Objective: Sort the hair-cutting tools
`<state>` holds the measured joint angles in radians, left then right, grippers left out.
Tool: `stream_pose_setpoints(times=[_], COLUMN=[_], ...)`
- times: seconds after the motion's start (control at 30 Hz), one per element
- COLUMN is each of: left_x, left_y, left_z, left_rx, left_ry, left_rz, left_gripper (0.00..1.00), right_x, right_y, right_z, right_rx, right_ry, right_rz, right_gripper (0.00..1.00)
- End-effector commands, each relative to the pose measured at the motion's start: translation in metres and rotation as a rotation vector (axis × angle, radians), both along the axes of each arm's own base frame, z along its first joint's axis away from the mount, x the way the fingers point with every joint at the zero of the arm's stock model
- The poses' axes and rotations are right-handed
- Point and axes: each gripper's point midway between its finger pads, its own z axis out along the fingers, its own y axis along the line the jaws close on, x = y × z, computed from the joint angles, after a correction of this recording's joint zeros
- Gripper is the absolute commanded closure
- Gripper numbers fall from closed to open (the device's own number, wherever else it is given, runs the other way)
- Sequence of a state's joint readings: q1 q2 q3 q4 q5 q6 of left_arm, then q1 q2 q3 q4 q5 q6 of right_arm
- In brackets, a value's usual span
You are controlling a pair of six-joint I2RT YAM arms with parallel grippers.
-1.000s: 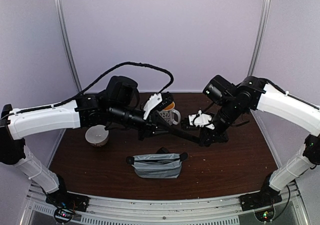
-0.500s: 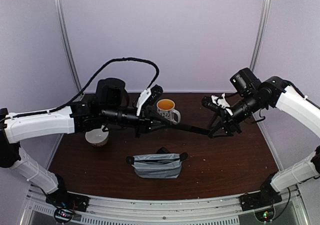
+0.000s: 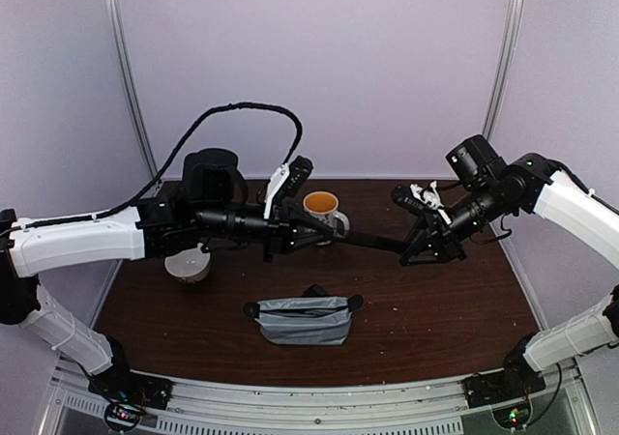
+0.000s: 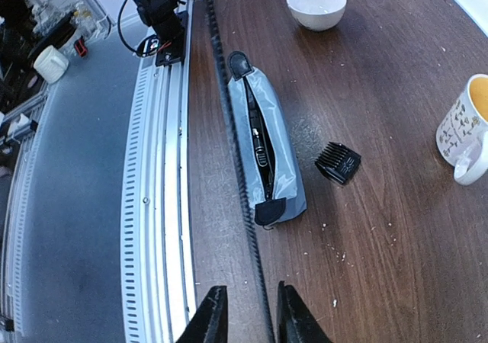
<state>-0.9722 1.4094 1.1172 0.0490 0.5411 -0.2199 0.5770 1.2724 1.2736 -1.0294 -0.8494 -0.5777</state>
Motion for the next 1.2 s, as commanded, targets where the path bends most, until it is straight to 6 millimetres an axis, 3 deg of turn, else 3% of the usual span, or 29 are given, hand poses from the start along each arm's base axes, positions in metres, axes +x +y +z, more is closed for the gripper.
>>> stream_pose_setpoints(times=[0.0, 0.23, 0.53, 0.8, 0.83, 0.9, 0.97, 1.07, 1.17], left_x=[-0.001, 0.001, 0.001, 0.005, 0.007, 0.015, 0.034, 0.052, 0.054], left_y=[0.003, 0.004, 0.007, 0.006, 0.007, 0.011, 0.024, 0.058, 0.095], left_z=[0.013, 0.012, 0.012, 0.011, 0.008, 0.003, -0.006, -0.033, -0.071], left_rx=[-0.054, -0.062, -0.066, -0.06, -0.046, -0.001, 0.075, 0.23, 0.364], left_ry=[-0.02, -0.018, -0.014, -0.013, -0.011, -0.011, -0.01, 0.08, 0.2], left_rz=[-0.007, -0.003, 0.006, 0.022, 0.034, 0.09, 0.228, 0.421, 0.55], left_gripper=[1.0, 1.0, 1.0, 1.0, 0.95, 0.75, 0.61, 0.54, 0.52], right_x=[0.0, 0.001, 0.002, 0.003, 0.005, 0.009, 0.017, 0.036, 0.055], right_y=[-0.006, -0.007, -0.006, -0.006, -0.006, -0.009, -0.014, -0.033, -0.051], right_z=[0.016, 0.017, 0.008, 0.006, 0.006, 0.005, 0.004, 0.002, 0.004], right_rx=[0.05, 0.067, 0.046, 0.032, 0.029, 0.009, -0.039, -0.177, -0.33], right_ry=[-0.029, -0.026, 0.003, -0.002, -0.011, -0.036, -0.082, -0.214, -0.339], right_rz=[-0.015, -0.023, -0.008, 0.006, 0.002, -0.015, -0.048, -0.097, -0.135], right_gripper=[0.81, 0.88, 0.89, 1.0, 1.0, 1.0, 1.0, 1.0, 1.0])
